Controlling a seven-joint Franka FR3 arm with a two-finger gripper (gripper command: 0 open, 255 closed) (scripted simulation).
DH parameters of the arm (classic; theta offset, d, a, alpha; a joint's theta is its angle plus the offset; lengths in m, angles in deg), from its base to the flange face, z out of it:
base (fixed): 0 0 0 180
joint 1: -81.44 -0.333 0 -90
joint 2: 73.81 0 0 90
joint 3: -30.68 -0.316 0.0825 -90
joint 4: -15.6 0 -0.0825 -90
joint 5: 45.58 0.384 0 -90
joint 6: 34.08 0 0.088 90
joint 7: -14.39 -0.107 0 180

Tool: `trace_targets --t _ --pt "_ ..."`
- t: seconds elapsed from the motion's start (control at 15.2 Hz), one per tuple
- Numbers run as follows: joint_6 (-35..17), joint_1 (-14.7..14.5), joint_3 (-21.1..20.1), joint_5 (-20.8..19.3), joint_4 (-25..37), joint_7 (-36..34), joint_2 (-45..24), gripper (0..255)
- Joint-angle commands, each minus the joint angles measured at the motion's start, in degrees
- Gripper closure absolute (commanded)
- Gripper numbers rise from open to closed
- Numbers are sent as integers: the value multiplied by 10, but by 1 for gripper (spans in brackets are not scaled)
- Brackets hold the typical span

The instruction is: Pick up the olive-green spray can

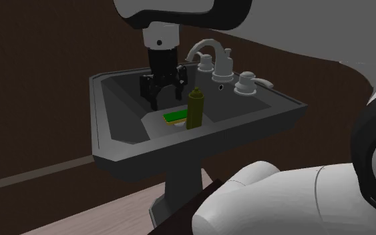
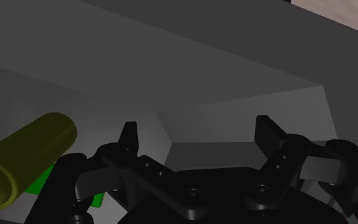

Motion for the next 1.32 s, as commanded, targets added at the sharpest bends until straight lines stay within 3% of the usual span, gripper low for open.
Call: trace_targets --t 0.0,0.73,1.25 --pt "0 0 0 0 0 0 0 0" --pt "-125 -32 133 -182 -22 342 -30 0" --pt "-250 -73 230 -255 23 561 -112 0"
